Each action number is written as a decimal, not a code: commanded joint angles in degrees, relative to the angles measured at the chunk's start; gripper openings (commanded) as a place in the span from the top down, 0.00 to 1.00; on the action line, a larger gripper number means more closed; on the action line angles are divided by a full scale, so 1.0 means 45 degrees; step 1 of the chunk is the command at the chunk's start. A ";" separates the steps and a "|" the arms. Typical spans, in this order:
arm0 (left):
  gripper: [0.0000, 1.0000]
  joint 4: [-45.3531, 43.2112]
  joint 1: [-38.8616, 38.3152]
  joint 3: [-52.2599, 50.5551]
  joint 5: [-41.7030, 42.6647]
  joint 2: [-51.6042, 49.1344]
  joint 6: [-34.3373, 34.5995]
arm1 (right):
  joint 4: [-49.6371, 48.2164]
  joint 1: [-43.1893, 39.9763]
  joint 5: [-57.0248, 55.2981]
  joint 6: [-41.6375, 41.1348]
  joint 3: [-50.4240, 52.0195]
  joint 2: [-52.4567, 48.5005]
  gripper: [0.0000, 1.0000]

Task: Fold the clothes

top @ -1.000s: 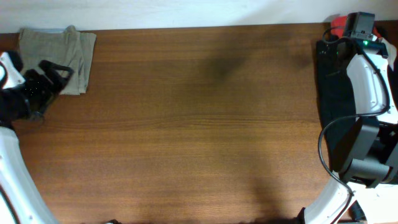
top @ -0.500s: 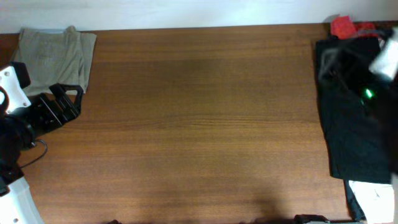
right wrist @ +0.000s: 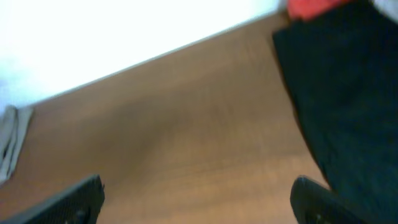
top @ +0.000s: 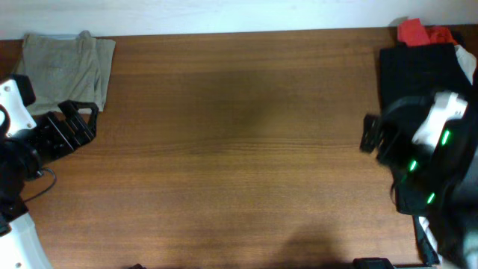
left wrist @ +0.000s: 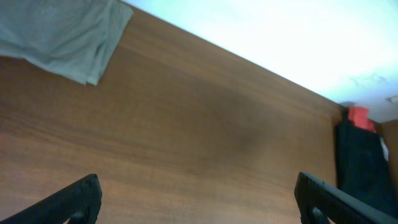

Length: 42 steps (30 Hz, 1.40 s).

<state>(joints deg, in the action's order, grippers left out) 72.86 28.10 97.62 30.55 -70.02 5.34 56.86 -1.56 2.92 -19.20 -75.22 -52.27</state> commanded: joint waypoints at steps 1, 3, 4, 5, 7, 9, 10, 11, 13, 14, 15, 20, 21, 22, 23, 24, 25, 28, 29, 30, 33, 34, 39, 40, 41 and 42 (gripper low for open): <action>0.01 -0.0024 0.0015 0.0005 -0.0005 -0.0005 -0.0253 | -0.2555 0.0112 0.0083 0.0272 0.4770 0.3007 0.01; 0.01 -0.0024 0.0015 0.0005 -0.0005 -0.0005 -0.0253 | -0.5236 0.0107 0.0826 0.0277 0.7912 0.4741 0.01; 0.01 -0.0024 0.0015 0.0005 -0.0005 -0.0005 -0.0253 | -0.7543 0.0107 0.1311 0.0277 1.0161 0.6023 0.02; 0.01 -0.0024 0.0015 0.0005 -0.0005 -0.0005 -0.0253 | -0.8888 0.0112 0.1588 0.0335 1.1312 0.6683 0.01; 0.01 -0.0024 0.0015 0.0005 -0.0005 -0.0005 -0.0253 | -1.1890 0.0112 0.2307 0.1292 1.3804 0.8208 0.02; 0.01 -0.0024 0.0015 0.0005 -0.0005 -0.0005 -0.0248 | -1.2468 0.0107 0.2161 0.1554 1.4727 0.9224 0.01; 0.01 -0.0024 0.0015 0.0005 -0.0005 -0.0005 -0.0253 | -1.2463 0.0107 0.1977 0.1554 1.4911 0.9666 0.01; 0.01 -0.0024 0.0015 0.0005 -0.0005 -0.0005 -0.0253 | -1.2468 0.0107 0.1753 0.1554 1.5062 1.0117 0.01; 0.01 -0.0024 0.0015 0.0005 -0.0005 -0.0005 -0.0253 | -1.2463 0.0107 0.1540 0.1540 1.5266 1.0899 0.01; 0.01 -0.0024 0.0015 0.0005 -0.0005 -0.0005 -0.0253 | -1.2458 0.0107 0.1428 0.1545 1.5271 1.1006 0.01; 0.01 -0.0024 0.0015 0.0005 -0.0005 -0.0005 -0.0253 | -1.2463 0.0107 0.0996 0.1496 1.5329 1.1108 0.01; 0.01 -0.0024 0.0015 0.0005 -0.0005 -0.0005 -0.0253 | -1.3498 0.0107 0.0913 0.1360 1.6645 1.1574 0.01; 0.01 -0.0024 0.0015 0.0005 -0.0005 -0.0005 -0.0248 | -1.3522 0.0107 0.0894 0.1365 1.6645 1.1574 0.01; 0.01 -0.0024 0.0015 0.0005 -0.0005 -0.0005 -0.0253 | -1.3386 0.0107 0.0869 0.1622 1.6645 1.1574 0.01; 0.01 -0.0024 0.0015 0.0005 -0.0005 -0.0005 -0.0253 | -1.3168 0.0121 0.0937 0.2059 1.6645 1.1574 0.01; 0.01 -0.0024 0.0015 0.0005 -0.0005 -0.0005 -0.0248 | -1.2896 0.0141 0.1141 0.2783 1.6645 1.1574 0.01; 0.01 -0.0024 0.0015 0.0005 -0.0005 -0.0005 -0.0253 | -1.1910 0.0199 0.1209 0.4090 1.6645 1.1574 0.02; 0.01 -0.0024 0.0015 0.0005 -0.0005 -0.0005 -0.0248 | -1.1812 0.0199 0.1229 0.4031 1.6645 1.1574 0.01; 0.01 -0.0024 0.0015 0.0005 -0.0005 -0.0005 -0.0253 | -1.1812 0.0170 0.1214 0.4031 1.6645 1.1574 0.01; 0.01 -0.0024 0.0015 0.0005 -0.0005 -0.0005 -0.0253 | -1.1812 0.0170 0.1214 0.4036 1.6645 1.1574 0.01; 0.01 -0.0024 0.0015 0.0005 -0.0005 -0.0005 -0.0253 | -1.1812 0.0170 0.1214 0.4031 1.6645 1.1574 0.01; 0.01 -0.0024 0.0015 0.0005 -0.0005 -0.0005 -0.0253 | -1.1812 0.0170 0.1214 0.4031 1.6645 1.1574 0.01; 0.01 -0.0024 0.0015 0.0005 -0.0005 -0.0005 -0.0253 | -1.1812 0.0170 0.1209 0.4031 1.6645 1.1574 0.01; 0.01 -0.0024 0.0015 0.0005 -0.0005 -0.0005 -0.0253 | -1.1812 0.0170 0.1214 0.4031 1.6645 1.1574 0.01; 0.01 -0.0024 0.0015 0.0005 -0.0005 -0.0005 -0.0253 | -1.1812 0.0170 0.1214 0.4031 1.6645 1.1574 0.01; 0.01 -0.0024 0.0015 0.0005 -0.0005 -0.0005 -0.0248 | -1.1812 0.0170 0.1209 0.4031 1.6645 1.1574 0.01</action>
<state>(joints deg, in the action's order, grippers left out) 72.88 28.10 97.56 30.39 -70.08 5.34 3.42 -1.32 7.84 -1.23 -0.60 -0.78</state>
